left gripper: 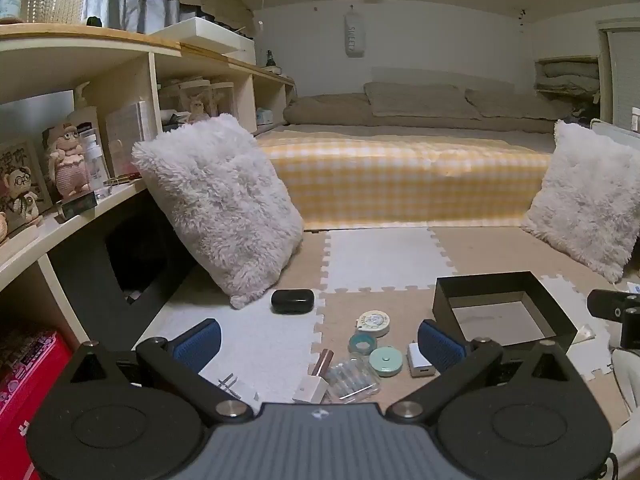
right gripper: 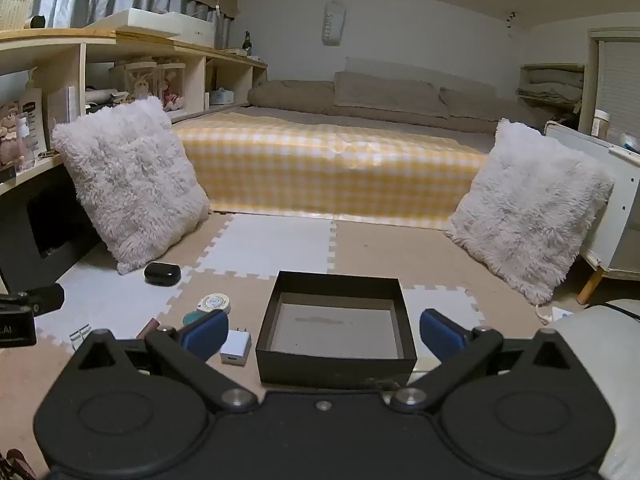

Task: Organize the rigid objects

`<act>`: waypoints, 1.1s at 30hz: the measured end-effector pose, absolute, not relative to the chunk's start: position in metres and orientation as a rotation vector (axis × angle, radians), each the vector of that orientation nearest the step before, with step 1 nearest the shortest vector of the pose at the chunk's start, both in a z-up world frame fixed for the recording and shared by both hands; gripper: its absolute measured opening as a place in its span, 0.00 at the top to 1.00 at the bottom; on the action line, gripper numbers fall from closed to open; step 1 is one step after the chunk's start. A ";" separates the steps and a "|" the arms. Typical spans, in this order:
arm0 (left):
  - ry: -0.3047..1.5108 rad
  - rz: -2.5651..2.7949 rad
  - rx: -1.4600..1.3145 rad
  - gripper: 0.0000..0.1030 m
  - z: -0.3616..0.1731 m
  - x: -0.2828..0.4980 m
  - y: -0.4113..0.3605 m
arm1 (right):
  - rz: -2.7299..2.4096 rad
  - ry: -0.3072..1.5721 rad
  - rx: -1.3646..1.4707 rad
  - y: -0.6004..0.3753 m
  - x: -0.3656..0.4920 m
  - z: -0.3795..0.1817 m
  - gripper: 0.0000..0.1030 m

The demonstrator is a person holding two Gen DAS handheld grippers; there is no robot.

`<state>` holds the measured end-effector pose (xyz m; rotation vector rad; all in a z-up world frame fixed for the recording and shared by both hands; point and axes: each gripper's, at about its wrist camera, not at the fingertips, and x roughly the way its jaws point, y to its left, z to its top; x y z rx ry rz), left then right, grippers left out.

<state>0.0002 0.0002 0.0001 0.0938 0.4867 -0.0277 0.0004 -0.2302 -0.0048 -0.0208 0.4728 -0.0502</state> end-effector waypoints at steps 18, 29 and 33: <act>0.481 -0.028 0.103 0.00 0.000 0.000 0.001 | -0.048 0.465 -0.016 -0.230 0.000 -0.003 0.00; 0.481 -0.029 0.103 0.00 0.000 0.000 0.001 | -0.050 0.462 -0.012 -0.231 -0.001 -0.003 0.00; 0.481 -0.029 0.102 0.00 0.000 0.001 0.001 | -0.049 0.462 -0.011 -0.231 -0.001 -0.003 0.00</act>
